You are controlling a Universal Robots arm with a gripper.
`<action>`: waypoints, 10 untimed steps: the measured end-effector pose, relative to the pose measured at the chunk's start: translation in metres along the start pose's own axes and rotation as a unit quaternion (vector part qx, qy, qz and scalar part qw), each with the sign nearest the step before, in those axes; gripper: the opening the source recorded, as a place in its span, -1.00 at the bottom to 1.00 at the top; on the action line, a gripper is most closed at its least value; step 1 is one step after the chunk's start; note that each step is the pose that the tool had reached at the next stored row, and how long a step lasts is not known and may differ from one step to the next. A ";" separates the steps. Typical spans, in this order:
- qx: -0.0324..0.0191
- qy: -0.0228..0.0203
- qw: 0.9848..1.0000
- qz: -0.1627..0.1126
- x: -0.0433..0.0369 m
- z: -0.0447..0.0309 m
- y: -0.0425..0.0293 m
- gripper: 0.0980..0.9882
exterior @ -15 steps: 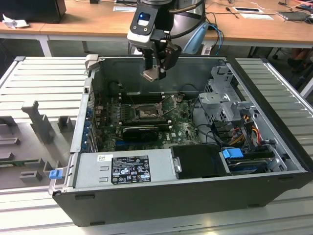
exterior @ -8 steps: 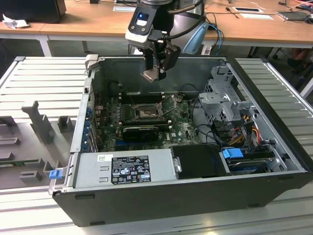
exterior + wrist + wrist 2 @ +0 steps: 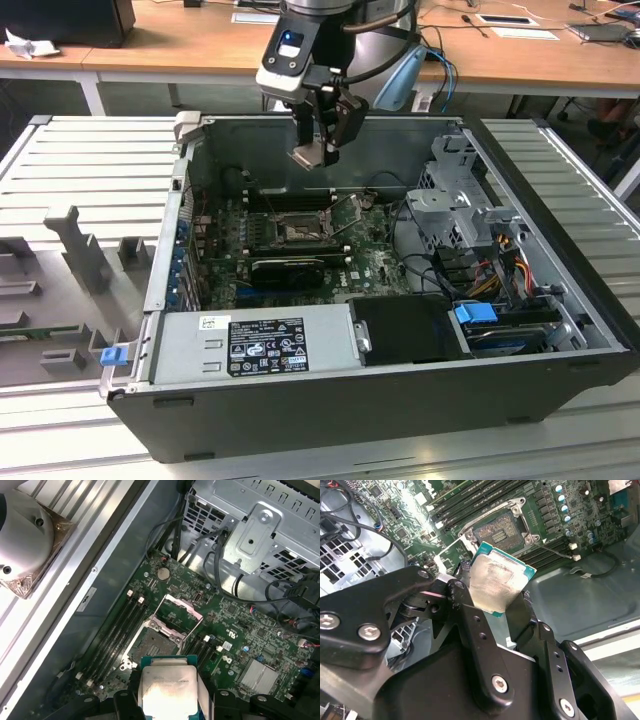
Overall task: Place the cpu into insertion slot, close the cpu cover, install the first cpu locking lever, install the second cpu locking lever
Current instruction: 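Place the cpu into insertion slot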
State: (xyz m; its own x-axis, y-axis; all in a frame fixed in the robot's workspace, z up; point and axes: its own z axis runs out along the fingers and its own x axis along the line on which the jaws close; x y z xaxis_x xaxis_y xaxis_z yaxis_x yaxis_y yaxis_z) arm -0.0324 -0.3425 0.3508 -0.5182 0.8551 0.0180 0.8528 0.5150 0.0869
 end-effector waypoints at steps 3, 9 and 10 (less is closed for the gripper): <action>0.000 0.000 1.000 0.002 0.0000 0.0002 0.0000 -0.03; 0.000 -0.001 1.000 0.013 0.0000 0.0005 0.0000 -0.03; 0.000 -0.001 1.000 0.015 0.0000 0.0005 0.0000 -0.03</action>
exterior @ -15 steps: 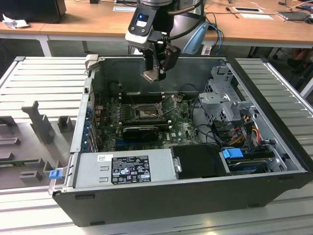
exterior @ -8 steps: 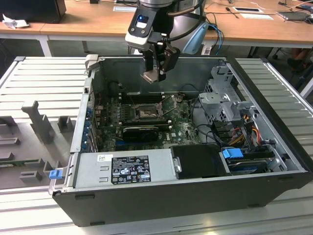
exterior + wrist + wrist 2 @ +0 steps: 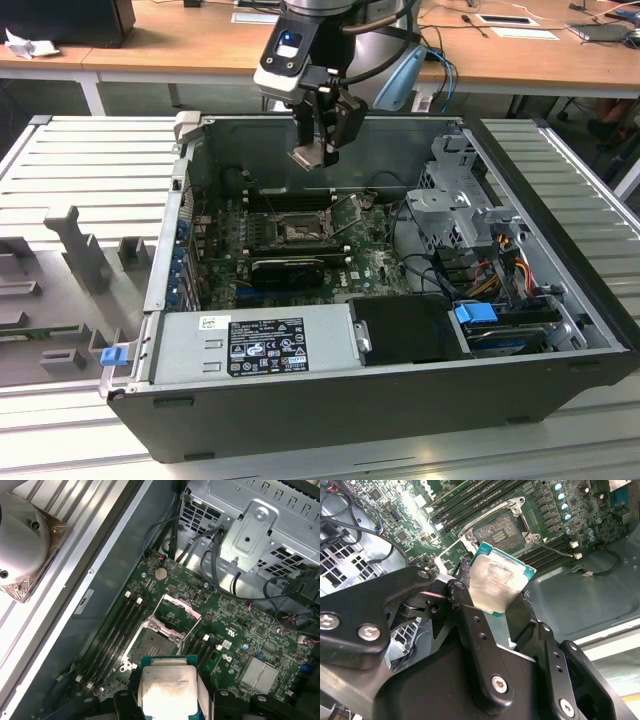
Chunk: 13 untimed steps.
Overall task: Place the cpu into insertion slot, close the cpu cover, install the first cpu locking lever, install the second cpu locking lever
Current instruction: 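Place the cpu into insertion slot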
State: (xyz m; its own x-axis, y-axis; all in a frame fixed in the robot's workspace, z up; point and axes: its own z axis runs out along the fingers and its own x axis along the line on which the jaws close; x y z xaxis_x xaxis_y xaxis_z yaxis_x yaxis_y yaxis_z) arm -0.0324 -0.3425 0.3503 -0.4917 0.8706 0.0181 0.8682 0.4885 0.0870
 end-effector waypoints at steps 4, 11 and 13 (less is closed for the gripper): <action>0.000 -0.001 1.000 0.008 0.0000 0.0002 0.0000 -0.03; 0.000 -0.002 1.000 0.021 0.0000 0.0005 0.0000 -0.03; 0.000 -0.002 1.000 0.024 0.0000 0.0005 -0.0001 -0.03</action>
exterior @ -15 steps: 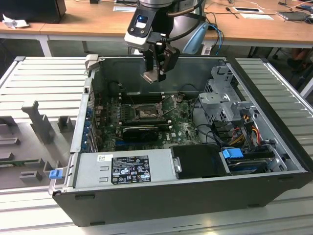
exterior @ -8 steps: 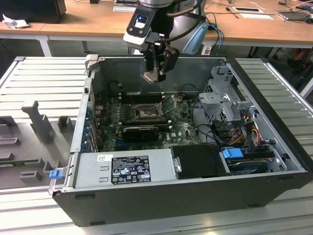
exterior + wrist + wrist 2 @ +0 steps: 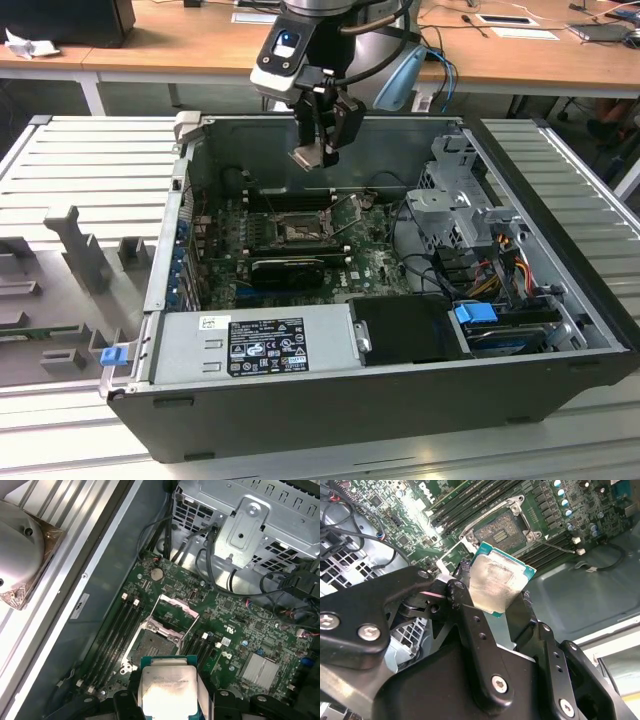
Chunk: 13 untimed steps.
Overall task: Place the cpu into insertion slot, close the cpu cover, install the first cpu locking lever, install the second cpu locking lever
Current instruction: 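Place the cpu into insertion slot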
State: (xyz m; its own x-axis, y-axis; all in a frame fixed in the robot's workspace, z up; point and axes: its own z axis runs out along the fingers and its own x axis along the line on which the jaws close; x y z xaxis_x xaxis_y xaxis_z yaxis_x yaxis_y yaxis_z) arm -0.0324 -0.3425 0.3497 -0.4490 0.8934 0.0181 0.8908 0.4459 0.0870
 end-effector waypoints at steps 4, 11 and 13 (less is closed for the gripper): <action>0.000 -0.001 1.000 0.008 0.0000 0.0001 0.0000 -0.03; -0.001 -0.003 0.999 0.034 0.0000 0.0006 -0.0001 -0.03; -0.001 -0.003 0.999 0.040 0.0000 0.0007 -0.0001 -0.03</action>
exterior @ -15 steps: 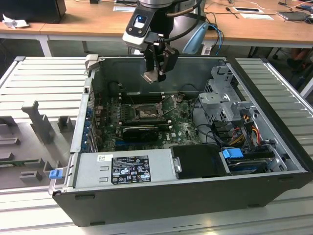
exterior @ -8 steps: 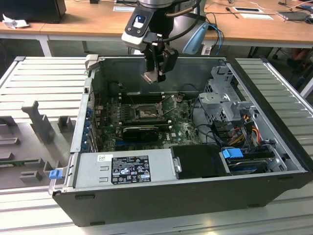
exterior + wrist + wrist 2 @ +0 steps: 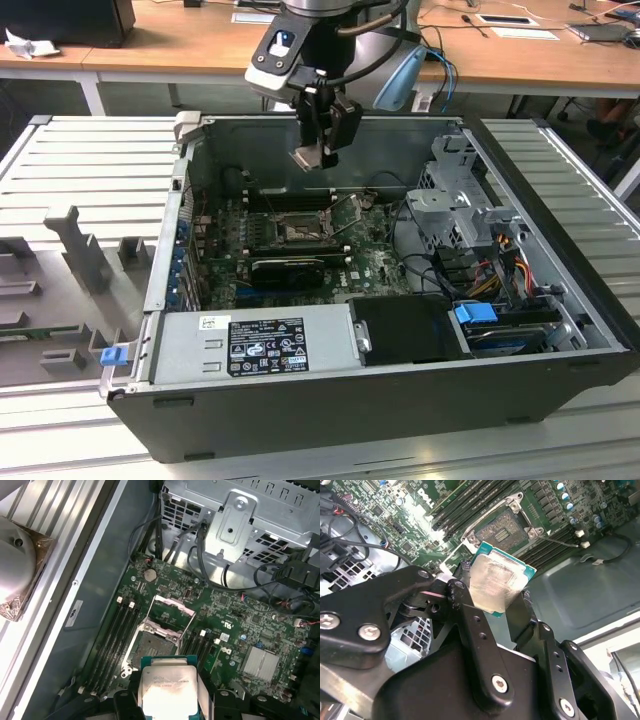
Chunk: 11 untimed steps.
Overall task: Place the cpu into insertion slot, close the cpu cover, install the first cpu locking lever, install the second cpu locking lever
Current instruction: 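Place the cpu into insertion slot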
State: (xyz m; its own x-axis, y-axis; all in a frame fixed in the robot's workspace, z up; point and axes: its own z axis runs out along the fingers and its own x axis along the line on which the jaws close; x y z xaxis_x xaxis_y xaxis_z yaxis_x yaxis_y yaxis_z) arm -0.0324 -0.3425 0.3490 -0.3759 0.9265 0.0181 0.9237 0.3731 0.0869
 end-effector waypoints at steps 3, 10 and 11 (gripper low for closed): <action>0.000 -0.001 1.000 0.011 0.0000 0.0002 0.0000 -0.03; -0.001 -0.003 1.000 0.029 0.0000 0.0003 0.0000 -0.03; -0.001 -0.003 0.999 0.033 0.0000 0.0003 0.0000 -0.03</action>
State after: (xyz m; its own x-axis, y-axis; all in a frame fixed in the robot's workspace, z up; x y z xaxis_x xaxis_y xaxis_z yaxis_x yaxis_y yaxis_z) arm -0.0324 -0.3425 0.3487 -0.3147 0.9490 0.0181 0.9461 0.3120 0.0870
